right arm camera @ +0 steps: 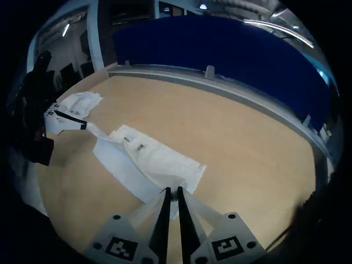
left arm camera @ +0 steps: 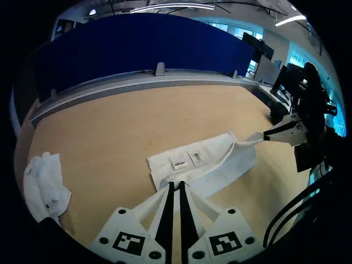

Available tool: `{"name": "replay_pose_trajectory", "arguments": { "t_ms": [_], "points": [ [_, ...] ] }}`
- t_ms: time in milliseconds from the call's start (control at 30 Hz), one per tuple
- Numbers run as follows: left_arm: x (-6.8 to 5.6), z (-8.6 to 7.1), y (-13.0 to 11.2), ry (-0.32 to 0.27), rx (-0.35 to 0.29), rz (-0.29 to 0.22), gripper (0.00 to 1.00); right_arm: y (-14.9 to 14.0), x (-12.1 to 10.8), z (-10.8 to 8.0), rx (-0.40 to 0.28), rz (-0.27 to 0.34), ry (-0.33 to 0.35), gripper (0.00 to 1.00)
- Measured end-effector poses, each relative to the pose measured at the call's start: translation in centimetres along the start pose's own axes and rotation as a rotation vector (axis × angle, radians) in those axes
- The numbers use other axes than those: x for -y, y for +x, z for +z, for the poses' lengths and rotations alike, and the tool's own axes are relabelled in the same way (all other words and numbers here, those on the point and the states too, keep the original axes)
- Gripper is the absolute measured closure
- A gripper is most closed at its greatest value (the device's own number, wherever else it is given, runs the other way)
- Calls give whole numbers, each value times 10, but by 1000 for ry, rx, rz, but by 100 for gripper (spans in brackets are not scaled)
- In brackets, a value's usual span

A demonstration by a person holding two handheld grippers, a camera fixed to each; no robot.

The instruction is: Fold towel

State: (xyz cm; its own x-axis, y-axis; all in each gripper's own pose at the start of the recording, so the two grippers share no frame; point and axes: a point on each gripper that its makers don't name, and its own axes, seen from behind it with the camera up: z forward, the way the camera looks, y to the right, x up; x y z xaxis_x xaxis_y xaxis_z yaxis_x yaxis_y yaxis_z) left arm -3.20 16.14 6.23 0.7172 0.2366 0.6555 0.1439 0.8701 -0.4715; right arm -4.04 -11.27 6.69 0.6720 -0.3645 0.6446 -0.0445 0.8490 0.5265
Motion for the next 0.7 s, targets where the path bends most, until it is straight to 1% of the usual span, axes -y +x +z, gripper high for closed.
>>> {"name": "replay_pose_trajectory", "arguments": {
  "t_ms": [233, 400, 700],
  "points": [
    [4, 15, -7, -3, 15, 1, 91, -4, -6, 13, 5, 24, -13, 89],
    [10, 26, -11, 9, 19, 14, 92, -7, -8, 23, 6, 49, -21, 88],
    [18, 41, -10, 20, 20, 26, 92, -10, -13, 38, 5, 72, -42, 88]
  ]
}}
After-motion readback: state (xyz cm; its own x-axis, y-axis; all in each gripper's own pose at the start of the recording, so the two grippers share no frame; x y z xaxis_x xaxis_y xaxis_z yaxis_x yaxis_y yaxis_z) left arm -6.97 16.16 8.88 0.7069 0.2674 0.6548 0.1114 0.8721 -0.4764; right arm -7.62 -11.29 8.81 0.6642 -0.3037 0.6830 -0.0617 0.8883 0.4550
